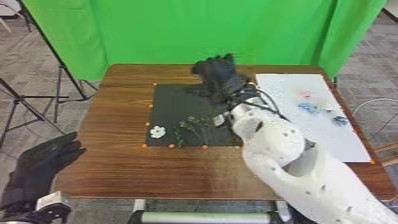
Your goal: Arrange flowers
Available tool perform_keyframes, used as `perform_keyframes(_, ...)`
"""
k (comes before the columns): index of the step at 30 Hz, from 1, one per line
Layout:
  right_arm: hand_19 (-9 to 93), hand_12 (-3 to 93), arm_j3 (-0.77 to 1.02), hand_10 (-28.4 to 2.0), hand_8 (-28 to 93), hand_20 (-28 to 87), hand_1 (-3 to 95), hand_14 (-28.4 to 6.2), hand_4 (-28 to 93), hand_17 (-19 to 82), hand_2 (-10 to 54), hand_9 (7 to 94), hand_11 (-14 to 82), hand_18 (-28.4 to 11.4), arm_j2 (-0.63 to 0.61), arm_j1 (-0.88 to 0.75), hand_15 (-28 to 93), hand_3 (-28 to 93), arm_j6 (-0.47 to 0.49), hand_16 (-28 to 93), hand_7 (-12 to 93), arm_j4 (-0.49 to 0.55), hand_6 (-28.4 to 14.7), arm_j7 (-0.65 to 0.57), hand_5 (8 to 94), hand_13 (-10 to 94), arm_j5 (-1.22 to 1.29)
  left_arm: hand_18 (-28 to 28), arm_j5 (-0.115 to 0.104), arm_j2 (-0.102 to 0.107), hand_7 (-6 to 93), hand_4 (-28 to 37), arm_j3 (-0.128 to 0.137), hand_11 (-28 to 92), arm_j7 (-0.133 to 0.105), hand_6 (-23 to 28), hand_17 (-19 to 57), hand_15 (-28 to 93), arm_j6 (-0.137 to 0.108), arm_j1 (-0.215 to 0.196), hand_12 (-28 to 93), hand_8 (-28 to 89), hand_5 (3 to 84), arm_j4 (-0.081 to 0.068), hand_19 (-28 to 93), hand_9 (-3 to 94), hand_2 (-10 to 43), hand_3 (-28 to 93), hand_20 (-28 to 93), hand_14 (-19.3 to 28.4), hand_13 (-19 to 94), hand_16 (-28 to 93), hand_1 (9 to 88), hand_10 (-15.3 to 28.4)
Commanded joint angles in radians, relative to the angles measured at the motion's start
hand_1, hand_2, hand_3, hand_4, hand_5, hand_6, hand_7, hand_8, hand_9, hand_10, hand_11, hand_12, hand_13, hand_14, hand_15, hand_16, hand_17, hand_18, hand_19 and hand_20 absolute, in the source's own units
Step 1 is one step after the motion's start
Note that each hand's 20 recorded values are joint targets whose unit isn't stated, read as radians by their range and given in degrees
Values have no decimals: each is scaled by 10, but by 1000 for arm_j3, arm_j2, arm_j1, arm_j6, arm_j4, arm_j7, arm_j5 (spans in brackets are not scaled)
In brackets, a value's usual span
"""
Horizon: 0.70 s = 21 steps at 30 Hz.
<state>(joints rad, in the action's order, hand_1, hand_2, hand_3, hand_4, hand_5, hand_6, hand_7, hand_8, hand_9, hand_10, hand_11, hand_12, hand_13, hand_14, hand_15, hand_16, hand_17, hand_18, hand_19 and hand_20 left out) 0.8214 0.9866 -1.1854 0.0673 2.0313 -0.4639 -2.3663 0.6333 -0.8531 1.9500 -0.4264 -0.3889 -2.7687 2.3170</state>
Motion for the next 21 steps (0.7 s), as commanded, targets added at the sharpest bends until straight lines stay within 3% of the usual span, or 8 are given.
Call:
perform_keyframes(1, 659, 195, 278, -268, -118, 427, 177, -282, -234, 70, 61, 458, 365, -284, -241, -271, 785, 831, -91, 136, 188, -39, -88, -108, 512, 308, 38, 215, 8, -8, 144, -135, -25, 372, 12, 141, -94, 607, 1, 24, 92, -85, 463, 6, 571, 391, 60, 832, 121, 284, 281, -128, 271, 224)
perform_keyframes(4, 666, 190, 389, -257, -121, 421, 182, -272, -236, 78, 56, 471, 361, -284, -276, -373, 785, 837, -119, 131, 194, -56, -89, -140, 520, 328, 42, 214, 18, -14, 145, -135, -33, 370, 25, 141, -95, 603, 10, 33, 91, -86, 464, 6, 569, 389, 60, 832, 120, 284, 277, -129, 271, 223)
perform_keyframes(10, 678, 189, 548, -239, -125, 410, 190, -257, -241, 92, 50, 490, 368, -284, -309, -506, 787, 844, -161, 129, 205, -100, -90, -184, 536, 353, 31, 213, 18, -7, 144, -135, -48, 367, 14, 141, -98, 596, 5, 38, 91, -86, 464, 5, 566, 390, 60, 832, 118, 283, 274, -128, 270, 223)
perform_keyframes(21, 692, 187, 639, -236, -128, 387, 191, -251, -245, 94, 47, 487, 367, -284, -314, -547, 784, 848, -92, 132, 207, -183, -91, -221, 536, 353, 30, 212, 21, 7, 145, -135, -83, 365, 6, 141, -99, 593, 7, 62, 91, -86, 463, -4, 564, 387, 60, 832, 118, 283, 273, -125, 270, 221)
